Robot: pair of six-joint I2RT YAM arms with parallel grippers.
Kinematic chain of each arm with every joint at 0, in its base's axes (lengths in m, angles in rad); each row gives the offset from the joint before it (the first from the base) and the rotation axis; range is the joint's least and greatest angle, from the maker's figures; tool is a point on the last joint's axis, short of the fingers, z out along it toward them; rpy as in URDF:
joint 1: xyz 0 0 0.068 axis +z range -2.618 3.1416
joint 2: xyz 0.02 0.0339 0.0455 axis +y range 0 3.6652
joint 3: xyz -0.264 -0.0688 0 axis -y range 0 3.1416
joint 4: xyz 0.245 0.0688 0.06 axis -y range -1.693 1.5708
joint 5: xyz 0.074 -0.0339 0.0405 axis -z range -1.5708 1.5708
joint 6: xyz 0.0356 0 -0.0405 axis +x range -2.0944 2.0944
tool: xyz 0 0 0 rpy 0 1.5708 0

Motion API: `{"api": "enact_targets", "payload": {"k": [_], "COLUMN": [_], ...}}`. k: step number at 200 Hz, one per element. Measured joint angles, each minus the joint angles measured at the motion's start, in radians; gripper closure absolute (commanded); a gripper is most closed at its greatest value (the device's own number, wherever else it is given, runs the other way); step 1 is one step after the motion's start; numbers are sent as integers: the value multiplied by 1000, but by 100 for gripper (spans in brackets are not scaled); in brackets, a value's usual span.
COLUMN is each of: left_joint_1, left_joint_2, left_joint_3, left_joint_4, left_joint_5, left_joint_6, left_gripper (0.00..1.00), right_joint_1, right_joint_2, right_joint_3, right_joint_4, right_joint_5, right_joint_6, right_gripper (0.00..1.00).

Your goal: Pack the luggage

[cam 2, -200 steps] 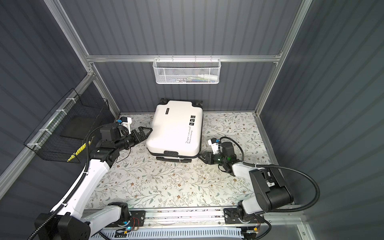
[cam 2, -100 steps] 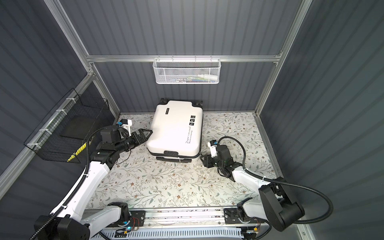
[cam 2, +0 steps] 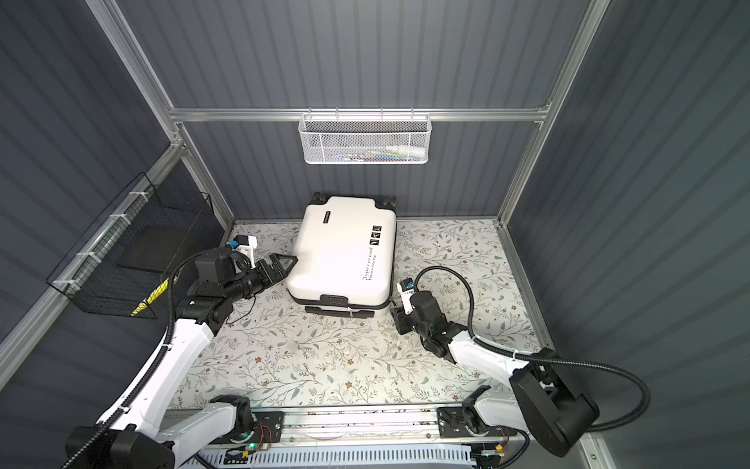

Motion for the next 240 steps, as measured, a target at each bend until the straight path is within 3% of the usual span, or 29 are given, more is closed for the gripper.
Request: {"api": "enact_targets", "payload": {"k": [112,160,212,240], "left_joint_1": [0,0,0,0], "left_joint_2": [-2,-2,-3,-16], "left_joint_3": [-5,-5,-14,-24], "left_joint_4": [13,14,14,13], "left_joint_5": [0,0,2,9], "left_joint_6": [-3,-3,-3,-3], "left_gripper": [0,0,0,0], "right_joint_1": [27,29,35,35], "right_joint_2": [82,82,82,79], "right_joint_3": [25,32,34,34], "right_joint_4": [74,78,72,70], "right_joint_5": [56,58,36,31], "right_joint_6": [-10,-14,-23,-25], "right_gripper": [66,77,100,100]}}
